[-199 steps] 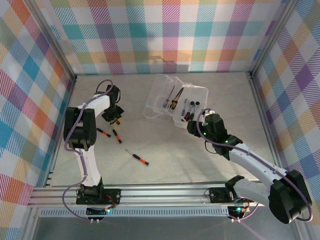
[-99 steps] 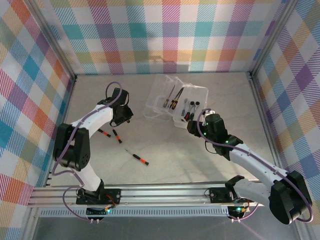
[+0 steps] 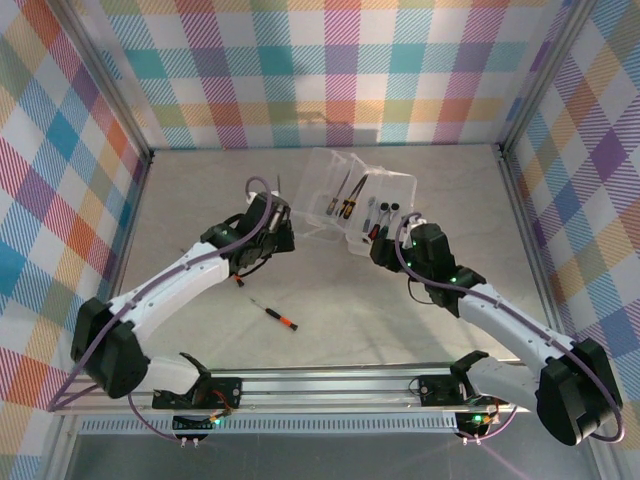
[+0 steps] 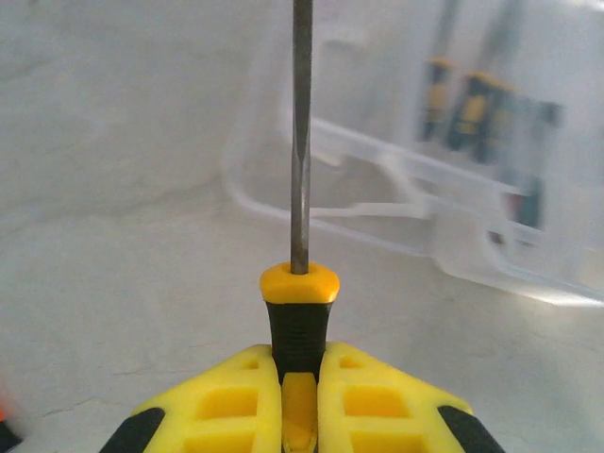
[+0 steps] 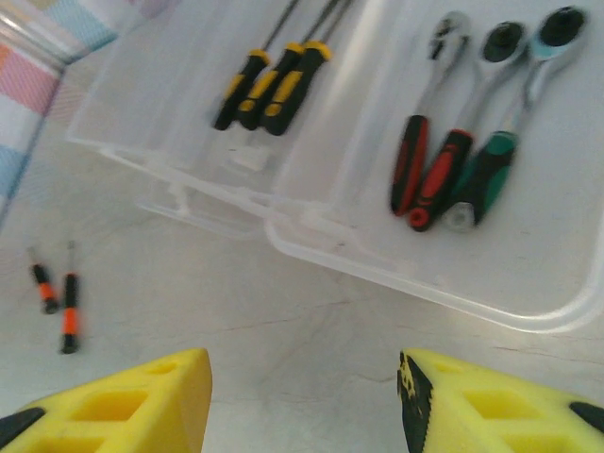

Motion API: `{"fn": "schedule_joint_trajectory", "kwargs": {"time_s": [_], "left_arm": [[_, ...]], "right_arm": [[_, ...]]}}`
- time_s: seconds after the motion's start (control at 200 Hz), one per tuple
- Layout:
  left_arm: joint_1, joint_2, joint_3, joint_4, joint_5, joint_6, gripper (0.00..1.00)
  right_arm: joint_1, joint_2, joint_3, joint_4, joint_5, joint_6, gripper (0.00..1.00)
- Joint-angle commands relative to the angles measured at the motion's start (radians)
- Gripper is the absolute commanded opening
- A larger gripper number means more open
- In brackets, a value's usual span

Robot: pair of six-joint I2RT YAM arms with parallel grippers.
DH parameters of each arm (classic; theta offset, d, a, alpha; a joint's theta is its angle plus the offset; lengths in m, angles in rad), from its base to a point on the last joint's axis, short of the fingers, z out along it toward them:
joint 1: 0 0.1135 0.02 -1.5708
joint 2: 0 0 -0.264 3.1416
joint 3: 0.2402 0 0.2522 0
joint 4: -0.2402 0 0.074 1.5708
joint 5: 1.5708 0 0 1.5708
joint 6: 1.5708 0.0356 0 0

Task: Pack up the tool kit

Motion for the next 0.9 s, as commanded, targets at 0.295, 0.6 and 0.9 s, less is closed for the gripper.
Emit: {"fn": "schedule_joint_trajectory", "kwargs": {"time_s": [0.295, 0.6, 0.9], "left_arm": [[-0.154, -0.06, -0.148, 0.298, 0.302, 0.133, 0.05], [-0.23, 0.026, -0.076, 0.295, 0.311, 0.14, 0.05], [-0.258, 0.051, -0.059, 0.292, 0.278, 0.147, 0.05]], "right_arm": [[0.0, 0.098, 0.192, 0.124, -0.37, 0.178, 0.55], [0.001, 0.197, 0.17, 0.269, -0.459, 0.228, 0.52], [0.001, 0.186, 0.156, 0.18, -0.365, 0.228, 0.16]]}}
